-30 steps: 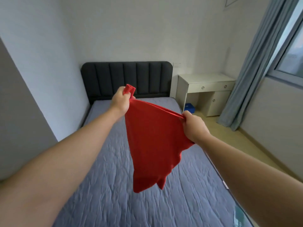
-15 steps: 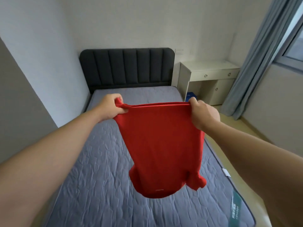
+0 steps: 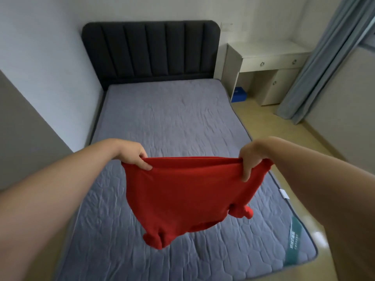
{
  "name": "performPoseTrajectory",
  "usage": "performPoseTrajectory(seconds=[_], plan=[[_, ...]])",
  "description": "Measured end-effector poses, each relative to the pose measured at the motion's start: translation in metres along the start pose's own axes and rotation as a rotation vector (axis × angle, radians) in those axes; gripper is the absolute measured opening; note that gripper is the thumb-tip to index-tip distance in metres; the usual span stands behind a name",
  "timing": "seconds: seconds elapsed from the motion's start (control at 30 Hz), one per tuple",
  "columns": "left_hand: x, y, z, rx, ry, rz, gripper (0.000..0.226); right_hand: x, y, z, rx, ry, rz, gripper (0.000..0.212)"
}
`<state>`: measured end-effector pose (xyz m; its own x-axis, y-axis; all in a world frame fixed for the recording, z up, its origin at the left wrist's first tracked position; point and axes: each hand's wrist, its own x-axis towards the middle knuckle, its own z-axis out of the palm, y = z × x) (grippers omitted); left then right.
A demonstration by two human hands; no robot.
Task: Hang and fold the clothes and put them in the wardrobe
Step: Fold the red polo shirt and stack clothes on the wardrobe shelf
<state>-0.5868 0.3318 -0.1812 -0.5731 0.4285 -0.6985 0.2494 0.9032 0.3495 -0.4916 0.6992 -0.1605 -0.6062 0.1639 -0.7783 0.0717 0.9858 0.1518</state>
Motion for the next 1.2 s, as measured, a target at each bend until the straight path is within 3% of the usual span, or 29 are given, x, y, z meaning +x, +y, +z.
performPoseTrajectory(seconds=[0.13,0.27,0.37,0.47,0.57,0.7,0.8,0.93,1.2], plan=[[0.052,-0.033,-0.017,0.16,0.002,-0.036,0.019,0.051,-0.013,-0.018,-0.118,0.217,0.061,0.035],[0.11,-0.055,-0.036,0.314,0.416,-0.099,0.009,0.106,-0.023,-0.038,-0.04,0.433,0.143,0.032],[0.143,-0.068,-0.06,0.343,0.631,-0.208,0.027,0.14,-0.034,-0.062,-0.04,0.63,0.199,0.037],[0.157,-0.075,-0.092,0.185,0.787,-0.24,0.036,0.156,-0.04,-0.09,-0.013,0.869,0.254,0.032],[0.155,-0.081,-0.12,-0.048,0.994,-0.165,0.037,0.159,-0.04,-0.118,0.031,1.133,0.247,0.025],[0.139,-0.089,-0.126,-0.054,1.238,-0.014,0.037,0.156,-0.042,-0.135,0.065,1.348,0.228,0.026],[0.147,-0.11,-0.091,-0.022,1.218,-0.002,0.038,0.164,-0.047,-0.111,-0.031,1.33,0.14,0.024],[0.181,-0.146,-0.008,0.013,1.078,0.009,0.044,0.206,-0.062,-0.044,-0.091,1.111,-0.015,0.019],[0.282,-0.211,0.222,0.338,0.518,-0.268,0.058,0.358,-0.114,0.166,-0.151,0.638,-0.138,0.028]])
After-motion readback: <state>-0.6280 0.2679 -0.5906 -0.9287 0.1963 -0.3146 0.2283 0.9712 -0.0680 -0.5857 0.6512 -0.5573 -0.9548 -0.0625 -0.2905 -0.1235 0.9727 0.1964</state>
